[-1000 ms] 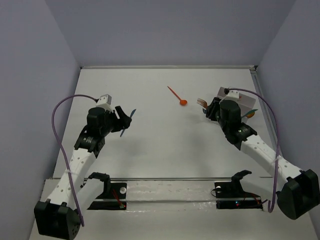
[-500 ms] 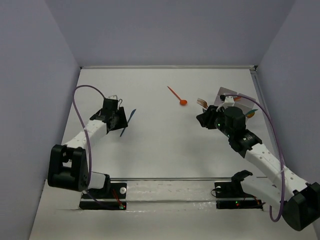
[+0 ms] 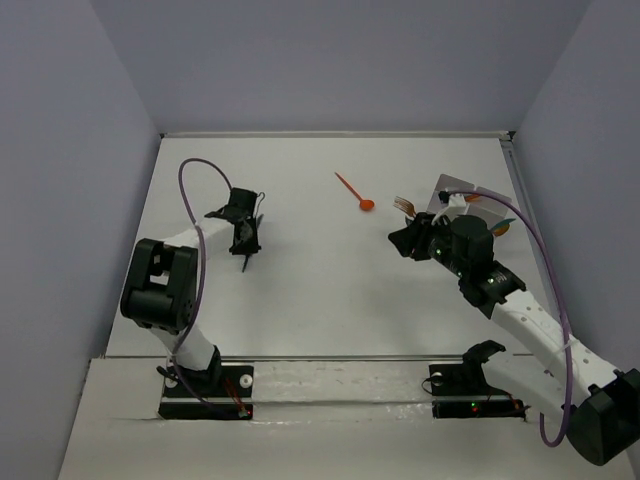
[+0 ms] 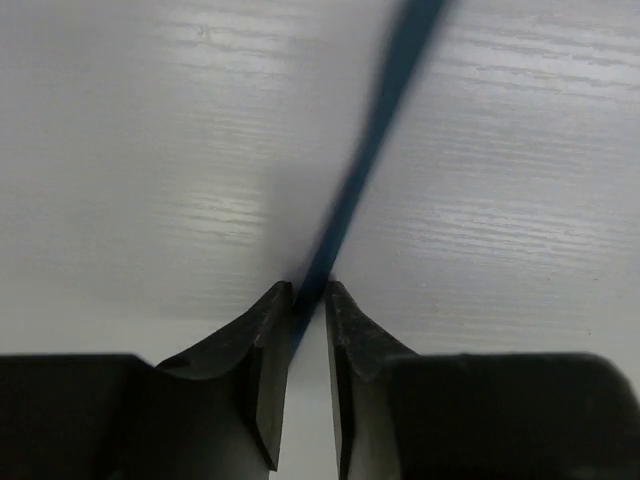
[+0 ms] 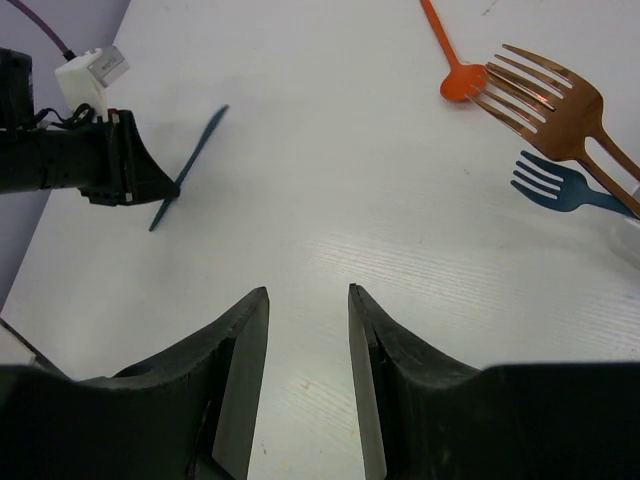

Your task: Sort the eating utensils into containers

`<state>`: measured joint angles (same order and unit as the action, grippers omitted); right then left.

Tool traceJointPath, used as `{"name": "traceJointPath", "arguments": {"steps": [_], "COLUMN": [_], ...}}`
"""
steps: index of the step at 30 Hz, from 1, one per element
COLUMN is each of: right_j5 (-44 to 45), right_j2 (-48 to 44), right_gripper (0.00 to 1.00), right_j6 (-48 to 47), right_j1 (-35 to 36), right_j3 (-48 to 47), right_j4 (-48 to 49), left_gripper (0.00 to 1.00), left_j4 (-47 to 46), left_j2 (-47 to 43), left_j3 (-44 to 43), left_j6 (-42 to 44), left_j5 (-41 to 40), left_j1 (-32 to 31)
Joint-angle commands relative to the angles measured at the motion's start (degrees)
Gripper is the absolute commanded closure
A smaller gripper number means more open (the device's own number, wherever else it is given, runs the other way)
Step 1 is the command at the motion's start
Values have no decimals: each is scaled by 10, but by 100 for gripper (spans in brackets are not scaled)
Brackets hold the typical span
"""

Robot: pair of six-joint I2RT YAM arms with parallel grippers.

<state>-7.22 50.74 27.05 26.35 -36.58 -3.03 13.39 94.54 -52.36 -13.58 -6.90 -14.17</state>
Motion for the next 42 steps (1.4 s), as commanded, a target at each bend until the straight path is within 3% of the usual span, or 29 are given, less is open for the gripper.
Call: {"name": "traceJointPath", "arguments": {"steps": [1,2,5,8,9,13,18,29,39,42], "right_j5": [-11,-15,-36,-70,-87,-132,-155,-86,-24,-24], "right_j2": [2,4,29,49,60,76,89,168,223,232], "right_gripper": [56,57,55,46,39,26,20,23,35,44], "right_j6": [4,5,6,10,15,33,68,71,69,73], "right_j1": [6,6,6,6,6,12,52,129,152,158], "right_j3": [5,5,7,8,9,3,-3,-75,-111,-114], "right_j4": [24,24,45,62,71,92,137,161,152,159], "left_gripper": [86,93,94,94,94,94,94,94,94,94], "left_j4": [15,17,9,-16,-24,-74,-172,-238,-249,-250], "left_j2": [32,30,-21,-87,-135,-238,-315,-338,-365,-363], "left_j3": [-10,-13,-10,-3,0,22,87,147,167,168], "left_j6": [6,6,8,-5,-20,-64,-122,-151,-147,-143], "left_j5": [-9,-14,-8,26,45,94,104,93,92,91], "left_j1": [-3,-3,-15,-37,-59,-131,-194,-299,-347,-360]}}
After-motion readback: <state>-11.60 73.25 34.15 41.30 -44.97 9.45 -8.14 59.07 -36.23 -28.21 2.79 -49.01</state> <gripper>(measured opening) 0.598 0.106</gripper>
